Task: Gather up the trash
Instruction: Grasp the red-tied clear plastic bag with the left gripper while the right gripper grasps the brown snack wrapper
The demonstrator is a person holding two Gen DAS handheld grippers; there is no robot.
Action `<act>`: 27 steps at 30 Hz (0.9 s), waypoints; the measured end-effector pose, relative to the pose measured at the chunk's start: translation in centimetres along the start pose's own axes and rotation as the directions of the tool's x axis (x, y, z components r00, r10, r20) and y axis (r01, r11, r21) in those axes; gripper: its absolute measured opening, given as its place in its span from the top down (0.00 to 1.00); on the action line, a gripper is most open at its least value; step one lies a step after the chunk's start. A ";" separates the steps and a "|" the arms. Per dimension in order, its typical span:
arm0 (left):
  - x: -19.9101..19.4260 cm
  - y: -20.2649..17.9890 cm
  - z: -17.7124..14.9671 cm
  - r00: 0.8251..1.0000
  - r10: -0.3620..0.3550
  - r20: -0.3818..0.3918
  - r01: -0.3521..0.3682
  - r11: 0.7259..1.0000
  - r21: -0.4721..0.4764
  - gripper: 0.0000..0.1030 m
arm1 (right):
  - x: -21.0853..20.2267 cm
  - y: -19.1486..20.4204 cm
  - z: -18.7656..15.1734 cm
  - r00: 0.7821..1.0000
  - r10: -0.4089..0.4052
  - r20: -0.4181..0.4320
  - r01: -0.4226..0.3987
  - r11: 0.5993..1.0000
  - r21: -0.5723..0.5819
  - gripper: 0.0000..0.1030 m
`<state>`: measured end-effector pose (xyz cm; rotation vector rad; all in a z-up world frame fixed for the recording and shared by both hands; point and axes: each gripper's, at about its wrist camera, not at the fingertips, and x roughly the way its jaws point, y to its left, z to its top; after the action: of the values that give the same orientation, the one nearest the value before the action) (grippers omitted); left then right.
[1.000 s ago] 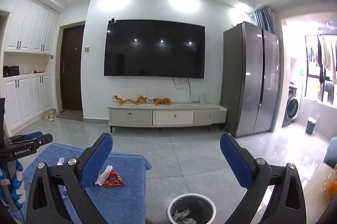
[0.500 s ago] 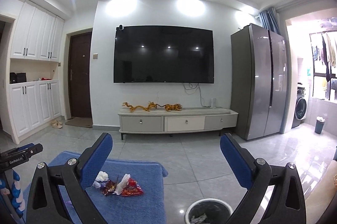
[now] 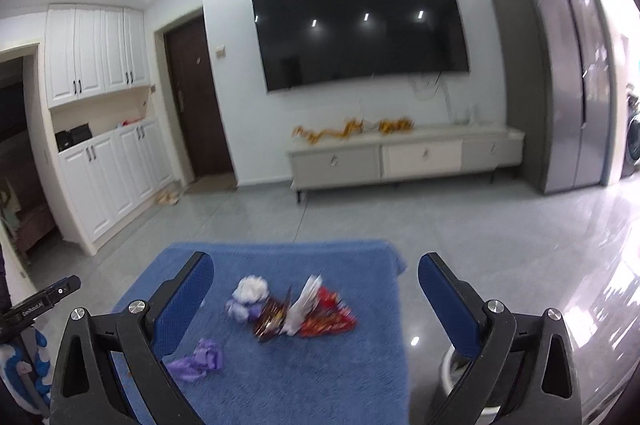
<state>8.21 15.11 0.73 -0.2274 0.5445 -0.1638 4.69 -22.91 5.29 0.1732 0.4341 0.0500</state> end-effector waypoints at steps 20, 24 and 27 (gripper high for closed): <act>7.5 5.9 -10.3 0.955 0.005 -0.295 -0.075 0.971 -0.229 0.44 | 16.9 2.2 -6.3 0.924 0.145 -0.354 -0.119 0.988 0.096 0.23; 8.6 4.1 -10.7 0.950 0.038 -0.311 -0.091 0.983 -0.157 0.45 | 18.2 2.1 -6.8 0.914 0.149 -0.378 -0.121 0.988 0.098 0.34; 9.8 3.8 -10.9 0.945 0.047 -0.324 -0.103 0.982 -0.159 0.51 | 18.6 1.8 -7.0 0.909 0.157 -0.385 -0.120 0.986 0.119 0.41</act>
<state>11.07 14.83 -14.13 -0.3527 0.8906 -0.0779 18.59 -18.44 -8.38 0.2876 0.8277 0.2080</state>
